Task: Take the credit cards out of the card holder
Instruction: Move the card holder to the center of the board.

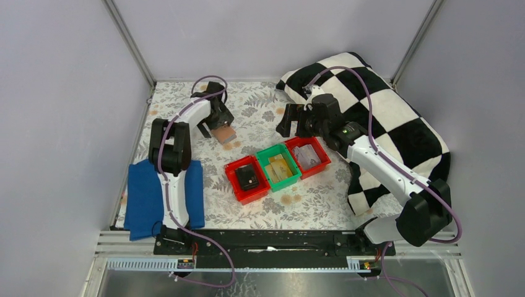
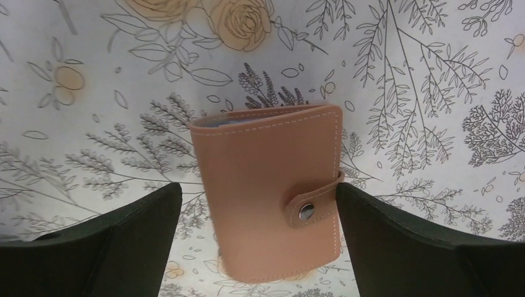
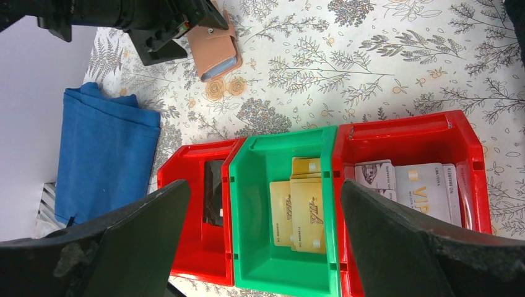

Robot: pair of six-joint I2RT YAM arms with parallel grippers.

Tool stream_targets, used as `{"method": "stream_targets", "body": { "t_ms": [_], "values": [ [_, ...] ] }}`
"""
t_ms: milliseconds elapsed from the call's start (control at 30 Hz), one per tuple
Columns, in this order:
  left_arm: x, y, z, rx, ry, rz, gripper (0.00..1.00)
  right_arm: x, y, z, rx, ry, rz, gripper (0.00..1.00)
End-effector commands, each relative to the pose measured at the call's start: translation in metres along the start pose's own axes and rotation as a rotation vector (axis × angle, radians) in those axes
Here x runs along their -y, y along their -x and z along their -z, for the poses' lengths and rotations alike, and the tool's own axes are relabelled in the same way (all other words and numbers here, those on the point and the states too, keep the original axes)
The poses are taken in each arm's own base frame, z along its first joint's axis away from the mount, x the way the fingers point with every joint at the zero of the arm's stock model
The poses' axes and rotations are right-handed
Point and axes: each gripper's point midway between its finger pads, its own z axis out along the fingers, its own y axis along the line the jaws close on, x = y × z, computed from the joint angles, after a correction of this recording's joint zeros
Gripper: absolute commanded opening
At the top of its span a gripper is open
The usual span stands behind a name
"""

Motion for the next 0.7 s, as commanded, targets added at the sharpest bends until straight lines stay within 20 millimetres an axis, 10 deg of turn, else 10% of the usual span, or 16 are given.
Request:
{"method": "stream_targets", "body": {
  "t_ms": [0,400,667],
  "values": [
    [0.003,-0.008,-0.005,-0.024,0.023,0.02,0.98,-0.011,0.009,0.006,0.037,0.028,0.004,1.0],
    [0.039,-0.079,0.004,-0.163,-0.171,-0.218,0.92,-0.011,0.002,0.0,0.016,0.029,-0.034,1.0],
    [0.077,-0.081,0.071,-0.097,-0.392,-0.359,0.98,-0.014,0.001,-0.013,-0.002,0.036,-0.038,1.0]
  ]
}}
